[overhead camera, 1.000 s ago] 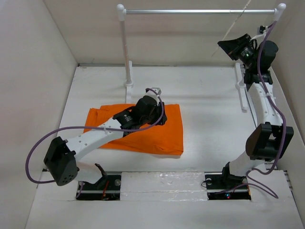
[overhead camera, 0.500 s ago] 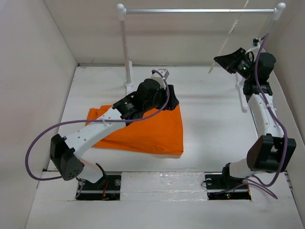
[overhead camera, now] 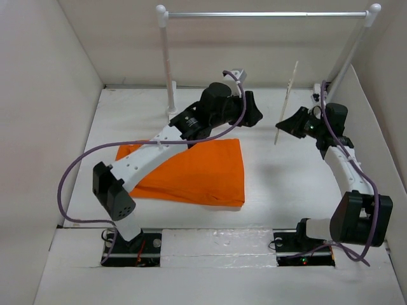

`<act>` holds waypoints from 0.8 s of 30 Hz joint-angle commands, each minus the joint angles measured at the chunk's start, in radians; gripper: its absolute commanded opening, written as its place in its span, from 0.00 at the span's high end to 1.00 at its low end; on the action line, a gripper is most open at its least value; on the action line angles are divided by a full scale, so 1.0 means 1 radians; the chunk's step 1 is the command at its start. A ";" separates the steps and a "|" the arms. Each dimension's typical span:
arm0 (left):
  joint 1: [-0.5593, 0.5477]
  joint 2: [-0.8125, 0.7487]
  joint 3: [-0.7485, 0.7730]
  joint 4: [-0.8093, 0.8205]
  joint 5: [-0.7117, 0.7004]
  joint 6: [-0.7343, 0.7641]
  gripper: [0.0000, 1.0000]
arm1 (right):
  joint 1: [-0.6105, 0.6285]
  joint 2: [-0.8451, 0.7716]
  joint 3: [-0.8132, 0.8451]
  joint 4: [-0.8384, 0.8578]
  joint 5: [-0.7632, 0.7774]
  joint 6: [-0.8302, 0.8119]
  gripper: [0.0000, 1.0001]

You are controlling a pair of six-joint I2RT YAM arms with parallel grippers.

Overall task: Place the trousers on the hanger
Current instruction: Place trousers on hanger

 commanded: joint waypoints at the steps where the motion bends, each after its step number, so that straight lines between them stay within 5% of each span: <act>1: -0.011 0.085 0.030 0.049 0.006 0.008 0.46 | 0.037 -0.071 -0.069 -0.039 -0.005 -0.109 0.86; 11: -0.110 0.221 -0.071 0.180 -0.078 -0.041 0.48 | 0.137 -0.133 -0.258 -0.059 0.039 -0.155 0.87; 24: -0.130 0.313 -0.189 0.274 -0.287 -0.183 0.65 | 0.195 -0.242 -0.342 -0.117 0.053 -0.140 0.86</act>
